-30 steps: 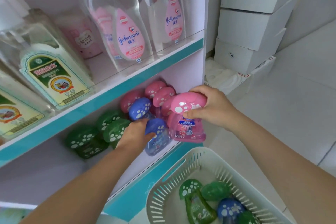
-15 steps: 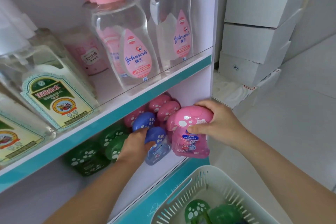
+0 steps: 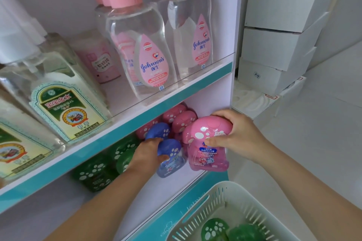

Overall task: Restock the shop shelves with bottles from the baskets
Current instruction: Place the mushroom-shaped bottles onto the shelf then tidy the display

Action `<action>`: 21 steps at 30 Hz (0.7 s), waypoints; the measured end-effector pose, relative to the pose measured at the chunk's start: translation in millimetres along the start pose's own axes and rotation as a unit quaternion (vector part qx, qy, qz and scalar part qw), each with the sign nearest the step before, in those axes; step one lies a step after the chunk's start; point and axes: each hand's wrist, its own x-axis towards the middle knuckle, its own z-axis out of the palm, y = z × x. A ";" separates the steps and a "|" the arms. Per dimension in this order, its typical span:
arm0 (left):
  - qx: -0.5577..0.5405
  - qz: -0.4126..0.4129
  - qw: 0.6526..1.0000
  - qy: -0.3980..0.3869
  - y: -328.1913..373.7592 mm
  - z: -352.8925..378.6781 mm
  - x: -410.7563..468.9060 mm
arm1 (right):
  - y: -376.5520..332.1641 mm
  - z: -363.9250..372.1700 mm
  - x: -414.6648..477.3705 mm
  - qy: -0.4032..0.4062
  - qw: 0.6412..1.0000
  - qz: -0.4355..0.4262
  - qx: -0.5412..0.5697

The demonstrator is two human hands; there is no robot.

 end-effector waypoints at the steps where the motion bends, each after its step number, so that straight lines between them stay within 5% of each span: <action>1: -0.008 0.002 1.000 0.006 -0.7 -0.6 0.1 | 0.1 0.5 1.0 0.002 1.000 -0.002 0.000; 7: -0.054 -0.016 0.991 0.118 -0.3 -9.9 1.9 | -1.5 -0.1 2.4 0.000 1.000 -0.009 -0.004; 11: -0.073 0.065 0.975 0.201 4.2 -9.8 -8.1 | -4.7 -2.3 -0.7 -0.020 0.999 -0.011 -0.023; 21: -0.100 0.165 0.970 0.147 36.0 21.7 -44.4 | 3.9 -21.1 -32.5 -0.077 0.995 -0.017 -0.064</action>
